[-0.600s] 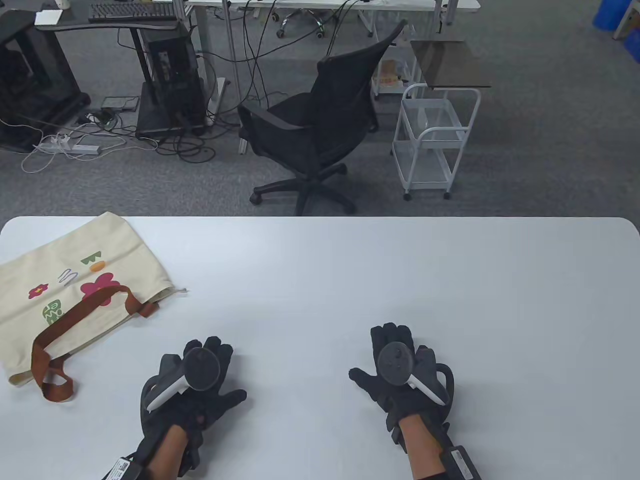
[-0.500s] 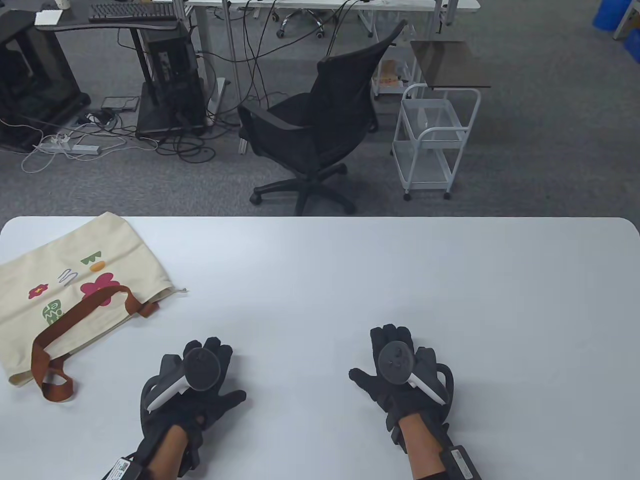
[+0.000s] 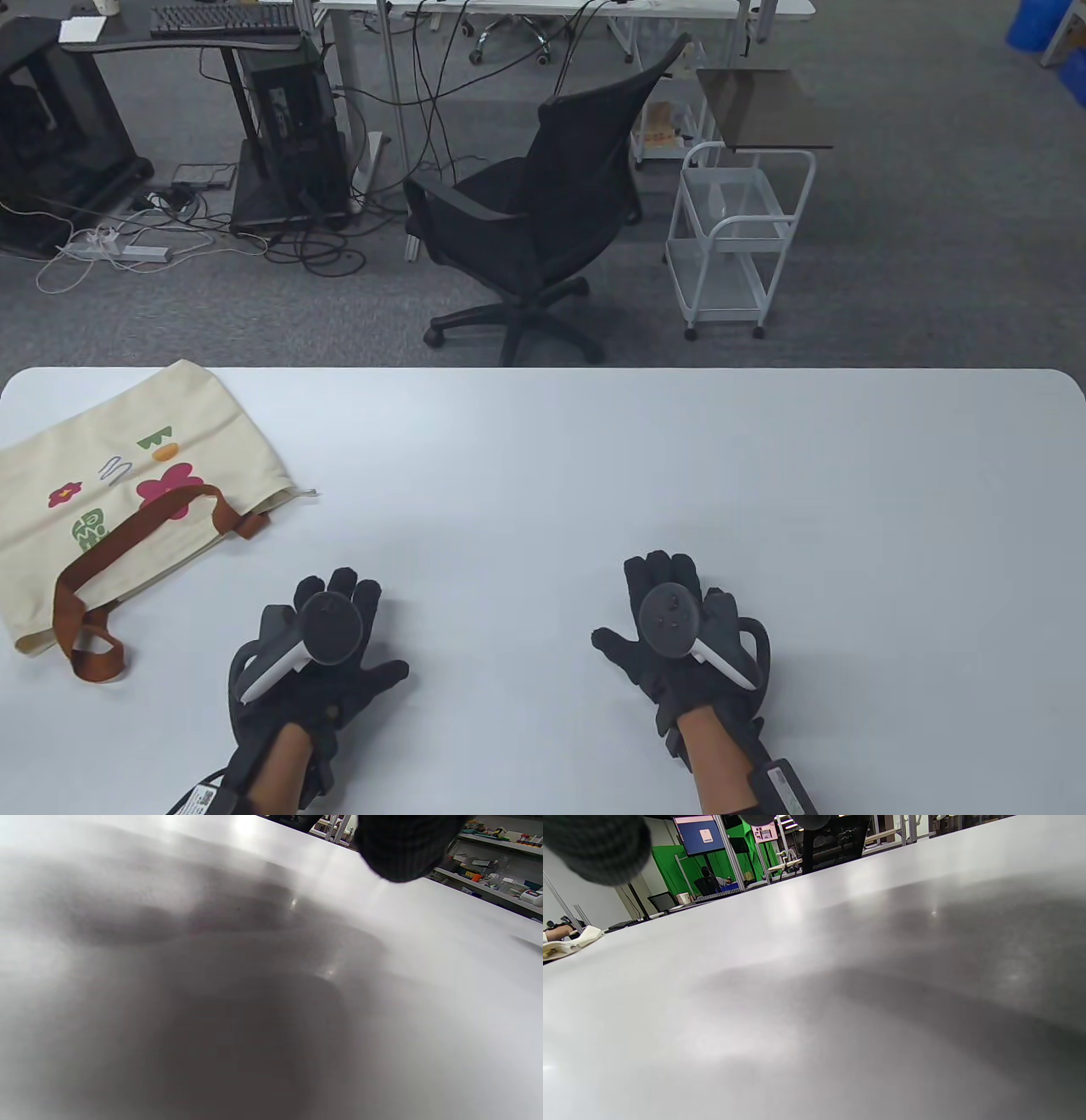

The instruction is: Zip the canvas bag

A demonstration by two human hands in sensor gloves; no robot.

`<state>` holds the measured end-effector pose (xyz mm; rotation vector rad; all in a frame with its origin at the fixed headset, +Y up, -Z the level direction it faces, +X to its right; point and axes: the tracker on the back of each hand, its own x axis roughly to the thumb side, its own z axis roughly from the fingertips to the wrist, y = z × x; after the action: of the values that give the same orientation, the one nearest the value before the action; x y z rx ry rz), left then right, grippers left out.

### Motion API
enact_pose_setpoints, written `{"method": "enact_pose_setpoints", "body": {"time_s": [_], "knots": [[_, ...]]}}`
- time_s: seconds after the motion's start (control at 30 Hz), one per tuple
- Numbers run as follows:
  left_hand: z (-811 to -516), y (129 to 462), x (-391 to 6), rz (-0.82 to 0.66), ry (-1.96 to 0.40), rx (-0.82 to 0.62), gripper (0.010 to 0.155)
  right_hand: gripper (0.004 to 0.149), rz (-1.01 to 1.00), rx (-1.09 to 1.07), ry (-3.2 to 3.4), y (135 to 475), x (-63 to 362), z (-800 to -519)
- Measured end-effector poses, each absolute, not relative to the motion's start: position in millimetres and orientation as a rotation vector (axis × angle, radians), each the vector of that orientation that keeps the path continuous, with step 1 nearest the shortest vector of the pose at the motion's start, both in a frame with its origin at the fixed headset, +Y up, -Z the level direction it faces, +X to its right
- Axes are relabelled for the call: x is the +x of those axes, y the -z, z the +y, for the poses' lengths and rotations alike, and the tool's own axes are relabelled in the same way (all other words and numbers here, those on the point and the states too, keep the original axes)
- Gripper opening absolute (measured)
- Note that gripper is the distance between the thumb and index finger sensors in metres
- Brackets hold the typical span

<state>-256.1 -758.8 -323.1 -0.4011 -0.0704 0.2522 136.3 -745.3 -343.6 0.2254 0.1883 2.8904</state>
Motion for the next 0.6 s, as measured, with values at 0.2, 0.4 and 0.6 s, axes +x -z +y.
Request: {"method": "enact_pose_setpoints", "body": {"time_s": [0.2, 0.4, 0.6], "knots": [[-753, 324, -273, -0.024, -0.276, -0.383, 0.105, 0.09, 0.146, 0.195, -2.855, 339, 149, -738], [-720, 327, -313, 0.064, -0.266, -0.253, 0.113, 0.088, 0.104, 0.172, -2.817, 336, 156, -730], [-724, 368, -393, 0.279, -0.207, -0.241, 0.118, 0.088, 0.081, 0.136, -2.797, 335, 165, -730]]}}
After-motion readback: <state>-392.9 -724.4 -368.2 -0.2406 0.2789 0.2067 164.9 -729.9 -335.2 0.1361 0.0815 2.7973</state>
